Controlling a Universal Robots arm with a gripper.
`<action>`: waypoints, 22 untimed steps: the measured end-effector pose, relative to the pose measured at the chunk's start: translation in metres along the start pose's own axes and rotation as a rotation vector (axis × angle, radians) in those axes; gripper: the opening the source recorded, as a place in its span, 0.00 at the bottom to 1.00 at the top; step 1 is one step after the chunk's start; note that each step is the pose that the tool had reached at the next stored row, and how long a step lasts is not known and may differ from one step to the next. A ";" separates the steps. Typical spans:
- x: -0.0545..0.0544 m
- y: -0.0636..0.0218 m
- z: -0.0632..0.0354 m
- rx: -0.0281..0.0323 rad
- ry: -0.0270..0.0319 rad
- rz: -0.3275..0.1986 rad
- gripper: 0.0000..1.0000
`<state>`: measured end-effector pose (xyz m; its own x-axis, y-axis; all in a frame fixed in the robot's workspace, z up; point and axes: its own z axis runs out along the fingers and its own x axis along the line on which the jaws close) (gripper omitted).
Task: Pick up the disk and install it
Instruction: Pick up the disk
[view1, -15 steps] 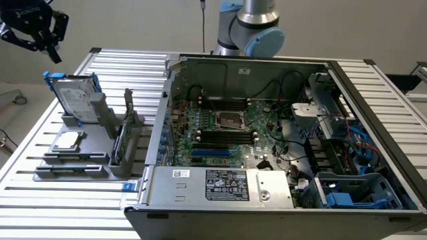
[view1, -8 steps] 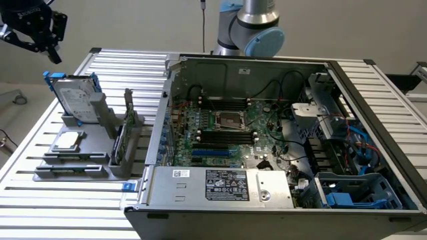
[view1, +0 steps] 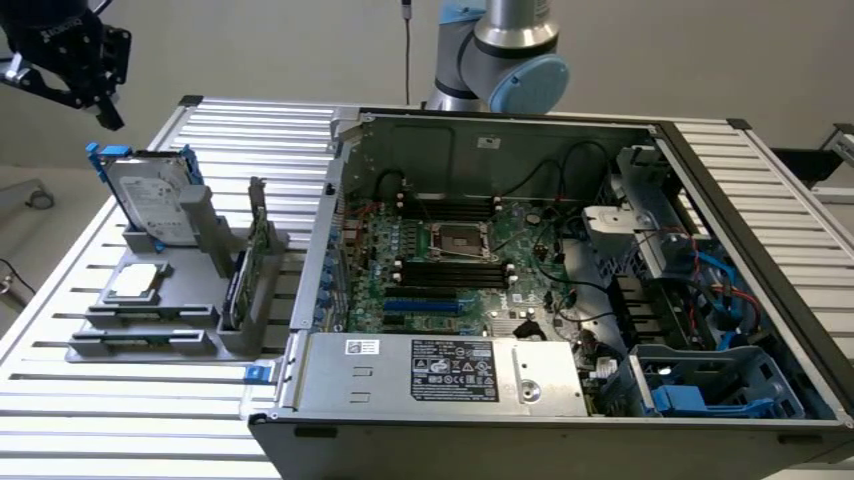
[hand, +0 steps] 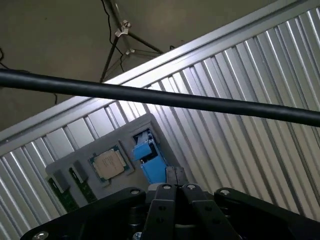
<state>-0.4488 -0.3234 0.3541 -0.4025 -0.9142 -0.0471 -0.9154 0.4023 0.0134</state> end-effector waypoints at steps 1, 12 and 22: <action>0.000 0.0000 0.0007 -0.0008 0.0002 -0.018 0.11; 0.000 -0.0001 0.0099 -0.0102 0.0029 -0.218 0.11; 0.001 -0.0002 0.0182 -0.0195 0.0056 -0.400 0.11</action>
<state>-0.4488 -0.3234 0.3358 -0.0147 -0.9988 -0.0471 -0.9998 0.0140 0.0141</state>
